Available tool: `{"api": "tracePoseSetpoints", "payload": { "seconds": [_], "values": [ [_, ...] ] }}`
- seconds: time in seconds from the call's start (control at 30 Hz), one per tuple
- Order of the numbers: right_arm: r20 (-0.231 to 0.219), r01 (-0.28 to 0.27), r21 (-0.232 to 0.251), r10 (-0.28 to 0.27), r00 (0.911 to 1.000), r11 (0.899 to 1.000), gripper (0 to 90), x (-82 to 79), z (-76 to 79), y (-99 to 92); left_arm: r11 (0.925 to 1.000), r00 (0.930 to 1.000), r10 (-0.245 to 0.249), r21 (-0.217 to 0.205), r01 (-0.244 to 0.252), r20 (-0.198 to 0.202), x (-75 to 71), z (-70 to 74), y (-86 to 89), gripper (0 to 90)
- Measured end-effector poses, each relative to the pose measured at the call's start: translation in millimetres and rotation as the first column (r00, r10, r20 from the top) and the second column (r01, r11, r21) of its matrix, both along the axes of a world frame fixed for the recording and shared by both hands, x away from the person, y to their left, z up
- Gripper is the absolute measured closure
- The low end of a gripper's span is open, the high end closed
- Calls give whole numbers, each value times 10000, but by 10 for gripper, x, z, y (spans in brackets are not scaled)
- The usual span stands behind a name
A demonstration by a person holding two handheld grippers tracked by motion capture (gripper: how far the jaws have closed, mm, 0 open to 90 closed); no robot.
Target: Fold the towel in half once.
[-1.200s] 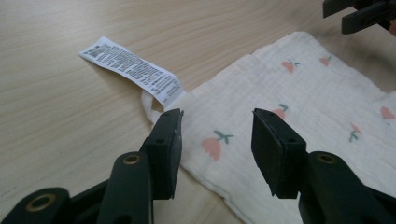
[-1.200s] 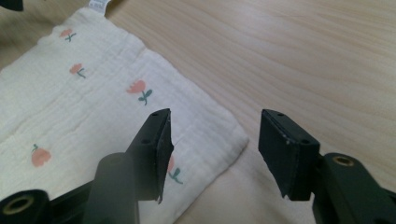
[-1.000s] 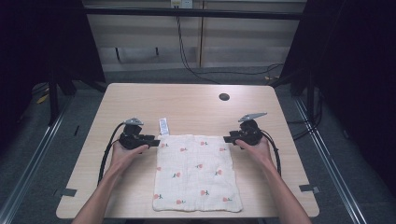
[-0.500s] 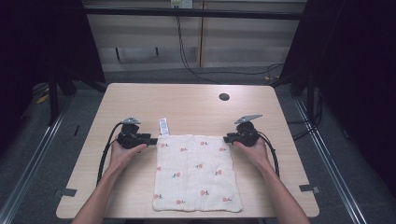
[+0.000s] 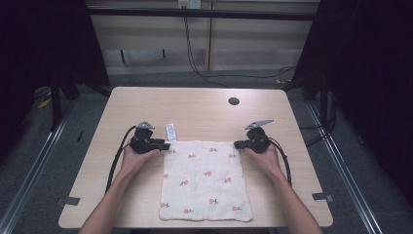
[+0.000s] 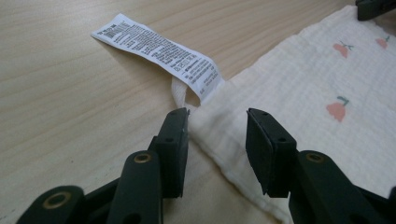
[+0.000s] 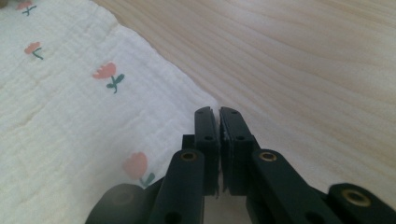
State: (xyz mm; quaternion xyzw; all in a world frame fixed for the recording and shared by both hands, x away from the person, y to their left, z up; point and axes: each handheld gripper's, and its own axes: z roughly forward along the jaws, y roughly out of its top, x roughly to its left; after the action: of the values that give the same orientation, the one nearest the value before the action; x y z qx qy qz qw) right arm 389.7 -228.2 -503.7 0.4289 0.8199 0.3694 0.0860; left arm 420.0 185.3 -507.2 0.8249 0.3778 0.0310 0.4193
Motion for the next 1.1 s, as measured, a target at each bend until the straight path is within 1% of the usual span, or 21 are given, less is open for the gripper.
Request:
{"api": "tracePoseSetpoints", "payload": {
  "seconds": [0.07, 0.13, 0.23, 0.27, 0.3, 0.33, 0.37, 0.4, 0.43, 0.5, 0.57, 0.63, 0.67, 0.77, 0.8, 0.87, 0.9, 0.97, 1.0, 1.03, 1.1],
  "values": [
    [7, 0, 16, 0, 10000, 10000, 862, -1, -1, 1, 10000, 10000, 23, 57, -23, 60, 5, 1, -31, 586],
    [-6, 45, 31, -45, 10000, 10000, 861, -1, -3, -7, 9998, 9999, -89, 162, 88, 67, -4, 7, -38, 595],
    [23, 168, 325, -169, 9999, 9993, 861, 18, -24, -14, 9996, 9997, -209, 179, 207, 81, -9, 7, -34, 625],
    [18, 179, 324, -180, 9998, 9993, 860, 21, -26, -9, 9990, 9994, -308, 333, 303, 174, -11, 12, -39, 624],
    [40, 23, 152, -24, 10000, 9999, 861, 29, -15, 10, 9986, 9992, -328, 413, 318, 248, -19, 14, -50, 628],
    [-2, -14, -13, 14, 10000, 10000, 861, 29, -3, 19, 9980, 9990, -385, 506, 373, 234, -26, 23, -57, 633],
    [-6, -55, -177, 55, 10000, 9998, 861, 19, 9, 33, 9975, 9986, -495, 507, 484, 210, -27, 23, -57, 640],
    [40, -226, -262, 227, 9997, 9994, 861, 6, 13, 39, 9969, 9981, -551, 571, 536, 258, -33, 23, -57, 672],
    [53, -214, -344, 216, 9998, 9992, 862, -11, 17, 32, 9970, 9981, -561, 551, 545, 268, -34, 20, -63, 696],
    [-2, -107, -12, 107, 9999, 9999, 863, -12, -1, -3, 9957, 9971, -687, 649, 665, 316, -36, 21, -72, 755],
    [13, 1, -40, -1, 10000, 10000, 864, -10, -1, -13, 9948, 9968, -743, 724, 719, 310, -45, 23, -80, 798],
    [53, -23, -77, 24, 10000, 10000, 867, -17, 0, -2, 9946, 9968, -735, 763, 709, 318, -52, 25, -94, 841],
    [66, -2, -108, 3, 10000, 9999, 868, -19, 2, 3, 9947, 9970, -736, 733, 715, 256, -46, 25, -87, 850],
    [97, 10, 31, -10, 10000, 10000, 870, -22, -1, 2, 9968, 9977, -669, 435, 667, 38, -29, 12, -56, 862],
    [57, 14, 167, -15, 10000, 9999, 870, -21, 5, -7, 9973, 9980, -630, 389, 628, 39, -28, 9, -49, 863],
    [167, 31, 418, -38, 9999, 9991, 870, -18, 21, -34, 9983, 9984, -558, 182, 557, 65, -25, 18, -35, 862],
    [178, 79, 473, -88, 9998, 9988, 871, -19, 30, -48, 9983, 9984, -557, 183, 555, 90, -25, 29, -26, 862],
    [210, 133, 585, -145, 9997, 9982, 871, -26, 43, -67, 9987, 9986, -501, -54, 502, 153, -27, 61, -2, 862],
    [248, 103, 606, -118, 9996, 9981, 871, -28, 47, -75, 9988, 9986, -489, -35, 490, 196, -33, 78, 11, 863],
    [267, 86, 638, -103, 9996, 9979, 871, -32, 53, -78, 9989, 9987, -446, -159, 450, 236, -38, 87, 17, 862],
    [259, 121, 690, -139, 9996, 9975, 871, -37, 62, -73, 9986, 9981, -530, -52, 531, 312, -48, 108, 28, 862]
  ]
}}
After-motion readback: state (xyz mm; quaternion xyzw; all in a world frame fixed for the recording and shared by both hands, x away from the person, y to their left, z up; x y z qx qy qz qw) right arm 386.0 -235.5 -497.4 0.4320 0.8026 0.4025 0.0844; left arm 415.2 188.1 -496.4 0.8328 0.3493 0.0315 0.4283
